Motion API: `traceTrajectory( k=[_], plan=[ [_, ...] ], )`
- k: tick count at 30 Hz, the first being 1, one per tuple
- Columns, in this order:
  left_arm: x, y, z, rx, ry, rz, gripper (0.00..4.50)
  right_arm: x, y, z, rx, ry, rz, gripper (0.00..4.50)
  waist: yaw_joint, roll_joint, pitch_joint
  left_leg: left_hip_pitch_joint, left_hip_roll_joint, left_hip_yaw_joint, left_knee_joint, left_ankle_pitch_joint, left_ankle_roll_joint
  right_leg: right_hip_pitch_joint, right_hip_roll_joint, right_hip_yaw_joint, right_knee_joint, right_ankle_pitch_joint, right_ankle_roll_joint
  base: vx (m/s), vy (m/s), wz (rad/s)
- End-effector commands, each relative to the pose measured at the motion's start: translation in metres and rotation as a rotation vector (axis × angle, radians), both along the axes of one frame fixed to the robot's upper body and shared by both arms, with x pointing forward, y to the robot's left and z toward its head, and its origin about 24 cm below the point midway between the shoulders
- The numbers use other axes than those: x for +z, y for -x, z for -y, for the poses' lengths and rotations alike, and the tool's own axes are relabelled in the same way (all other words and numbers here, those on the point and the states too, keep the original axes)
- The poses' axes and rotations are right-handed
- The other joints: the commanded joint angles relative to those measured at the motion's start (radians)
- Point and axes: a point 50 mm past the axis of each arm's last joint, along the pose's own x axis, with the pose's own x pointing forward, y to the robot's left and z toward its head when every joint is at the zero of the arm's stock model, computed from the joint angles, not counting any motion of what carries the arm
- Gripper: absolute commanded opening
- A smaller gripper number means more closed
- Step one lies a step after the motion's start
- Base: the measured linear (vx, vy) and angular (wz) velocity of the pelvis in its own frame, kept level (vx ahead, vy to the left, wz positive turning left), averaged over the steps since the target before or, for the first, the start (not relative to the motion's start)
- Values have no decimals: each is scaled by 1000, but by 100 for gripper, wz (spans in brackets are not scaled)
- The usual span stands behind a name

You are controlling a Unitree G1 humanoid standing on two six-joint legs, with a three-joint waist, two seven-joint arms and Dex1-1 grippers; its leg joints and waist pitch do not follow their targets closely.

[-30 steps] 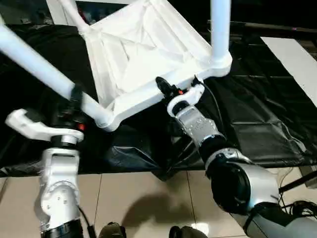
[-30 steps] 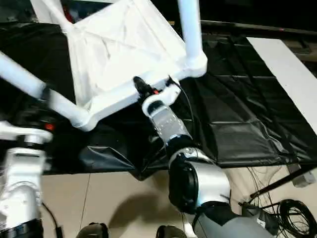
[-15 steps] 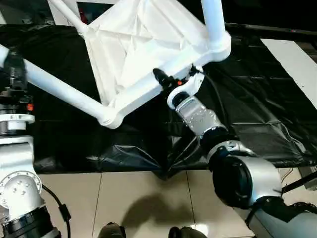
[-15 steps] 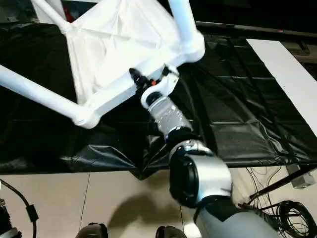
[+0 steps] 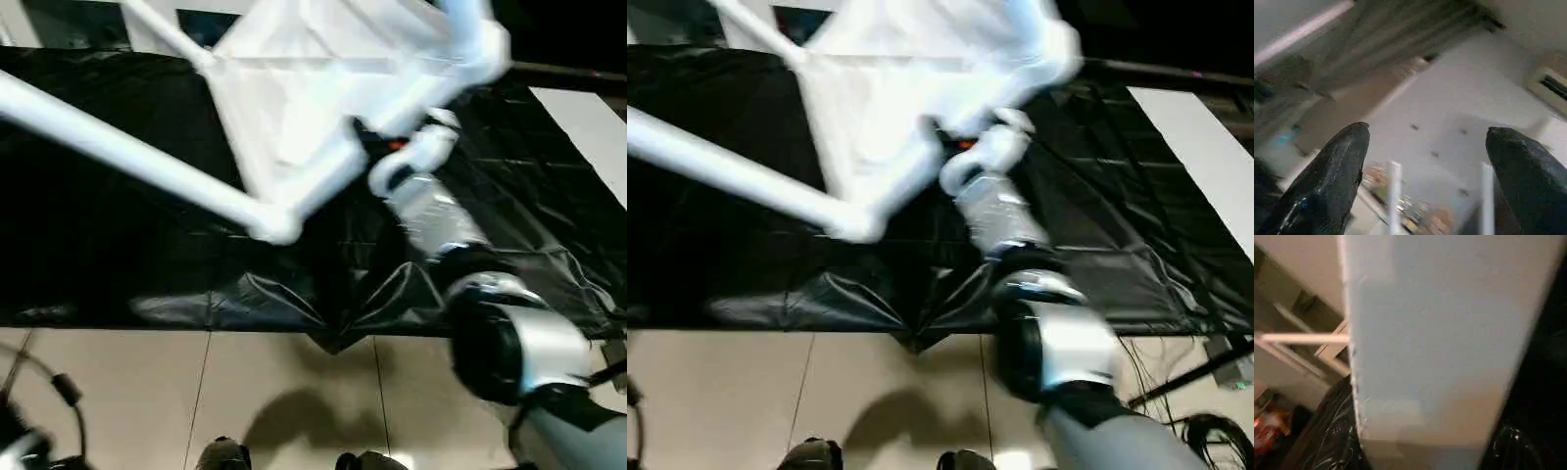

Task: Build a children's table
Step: Flip table

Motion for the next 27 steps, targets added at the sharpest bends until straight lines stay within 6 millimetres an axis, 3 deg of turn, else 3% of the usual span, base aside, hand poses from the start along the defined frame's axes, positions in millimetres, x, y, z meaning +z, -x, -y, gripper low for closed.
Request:
traceTrajectory(
  k=[1, 6, 12, 13, 18, 20, 21, 23, 24, 27],
  plan=[
    [2, -5, 3, -21, -42, -37, 422, 11, -2, 14, -58, 110, 70, 162, -9, 21, -81, 33, 5, 9, -69, -189, -26, 52, -46, 35, -57, -73, -182, 0, 0, 0],
    [-2, -18, 16, -43, -228, -215, 422, 18, -1, 25, -82, 164, 87, 162, -11, 19, -76, 34, 7, 8, -73, -226, -34, 46, -49, 36, -69, -189, -144, 0, 0, 0],
    [18, -37, 40, -52, -460, -335, 422, 30, -2, 33, -126, 291, 131, 162, -14, 18, -77, 31, 6, 5, -74, -207, -52, 45, -47, 34, -63, -182, -129, 0, 0, 0],
    [29, -43, 53, -57, -569, -361, 422, 34, -1, 33, -147, 330, 146, 162, -15, 17, -78, 29, 6, 5, -74, -200, -58, 47, -48, 34, -63, -172, -136, 0, 0, 0],
    [43, -47, 63, -49, -615, -356, 422, 38, 0, 31, -178, 430, 170, 162, -14, 16, -78, 27, 2, 7, -70, -178, -67, 48, -45, 34, -57, -134, -145, 0, 0, 0],
    [49, -50, 77, -62, -735, -371, 422, 39, 2, 29, -201, 484, 175, 162, -13, 16, -79, 28, 2, 8, -69, -171, -71, 47, -46, 35, -57, -137, -139, 0, 0, 0],
    [48, -52, 87, -92, -805, -391, 422, 38, 3, 28, -220, 495, 167, 162, -14, 12, -79, 28, 2, 8, -69, -166, -72, 48, -45, 35, -57, -138, -132, 0, 0, 0],
    [44, -54, 100, -147, -895, -424, 422, 36, 5, 28, -253, 501, 151, 162, -13, 14, -79, 31, 3, 9, -70, -178, -77, 42, -45, 35, -59, -158, -124, 0, 0, 0],
    [33, -55, 113, -220, -984, -469, 422, 34, 6, 29, -288, 523, 139, 161, -13, 15, -80, 32, 3, 8, -70, -183, -83, 42, -46, 35, -58, -163, -124, 0, 0, 0],
    [16, -56, 125, -318, -1066, -532, 422, 30, 8, 30, -328, 536, 127, 160, -14, 17, -79, 32, 2, 9, -72, -222, -96, 38, -44, 36, -62, -195, -115, 0, 0, 0]
  ],
)
